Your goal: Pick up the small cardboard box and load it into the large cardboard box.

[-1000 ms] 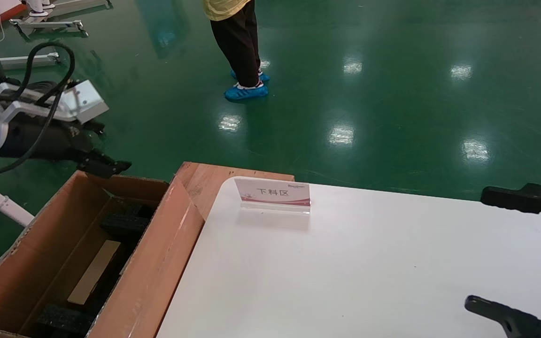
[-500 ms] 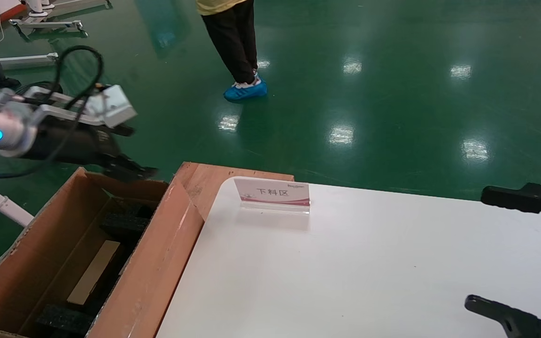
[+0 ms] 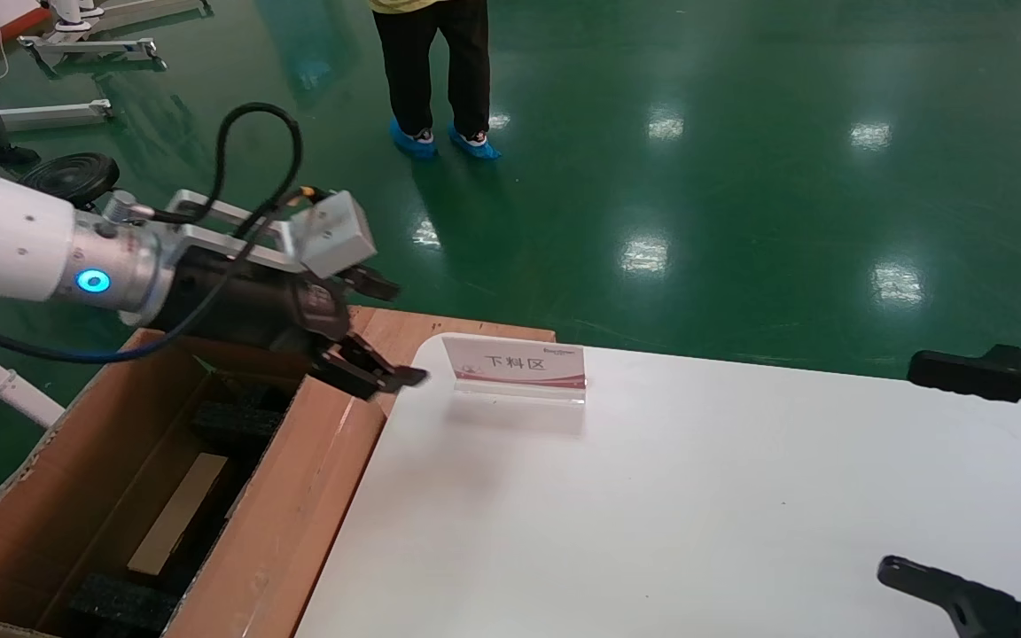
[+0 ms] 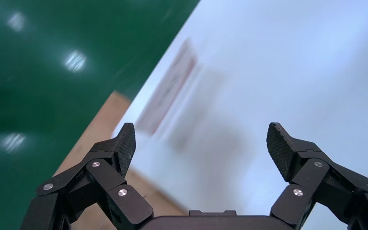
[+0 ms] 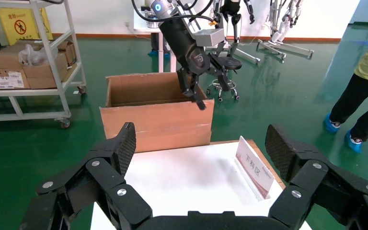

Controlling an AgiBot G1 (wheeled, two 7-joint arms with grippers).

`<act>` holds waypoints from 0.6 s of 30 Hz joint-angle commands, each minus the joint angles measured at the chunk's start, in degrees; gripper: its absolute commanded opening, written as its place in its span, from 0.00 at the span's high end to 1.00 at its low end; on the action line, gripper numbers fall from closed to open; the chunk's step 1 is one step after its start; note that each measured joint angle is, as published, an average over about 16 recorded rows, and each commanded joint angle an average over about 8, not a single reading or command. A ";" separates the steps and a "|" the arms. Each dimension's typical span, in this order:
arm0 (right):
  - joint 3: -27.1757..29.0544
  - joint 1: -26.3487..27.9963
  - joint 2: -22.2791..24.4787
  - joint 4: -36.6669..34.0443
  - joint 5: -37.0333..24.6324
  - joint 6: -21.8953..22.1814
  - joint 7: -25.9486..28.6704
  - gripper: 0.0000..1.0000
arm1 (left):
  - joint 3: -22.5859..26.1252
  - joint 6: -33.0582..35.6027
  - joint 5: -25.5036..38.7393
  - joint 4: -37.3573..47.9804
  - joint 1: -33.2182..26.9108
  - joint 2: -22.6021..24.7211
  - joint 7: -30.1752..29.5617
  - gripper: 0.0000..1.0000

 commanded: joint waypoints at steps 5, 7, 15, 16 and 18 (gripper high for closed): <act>0.13 -0.03 -0.05 0.03 -0.09 -0.05 0.07 0.00 | -10.54 3.55 -4.22 -0.02 8.32 1.67 3.75 0.00; 0.17 -0.05 -0.07 0.04 -0.12 -0.07 0.10 0.00 | -14.09 4.74 -5.64 -0.02 11.12 2.23 5.02 0.00; 0.35 -0.09 -0.13 0.09 -0.24 -0.14 0.20 0.00 | -28.16 9.48 -11.27 -0.04 22.23 4.45 10.03 0.00; 0.37 -0.10 -0.14 0.09 -0.26 -0.15 0.21 0.00 | -29.94 10.08 -11.98 -0.04 23.64 4.73 10.66 0.00; 0.41 -0.11 -0.16 0.10 -0.29 -0.17 0.23 0.00 | -33.38 11.24 -13.36 -0.05 26.35 5.27 11.88 0.00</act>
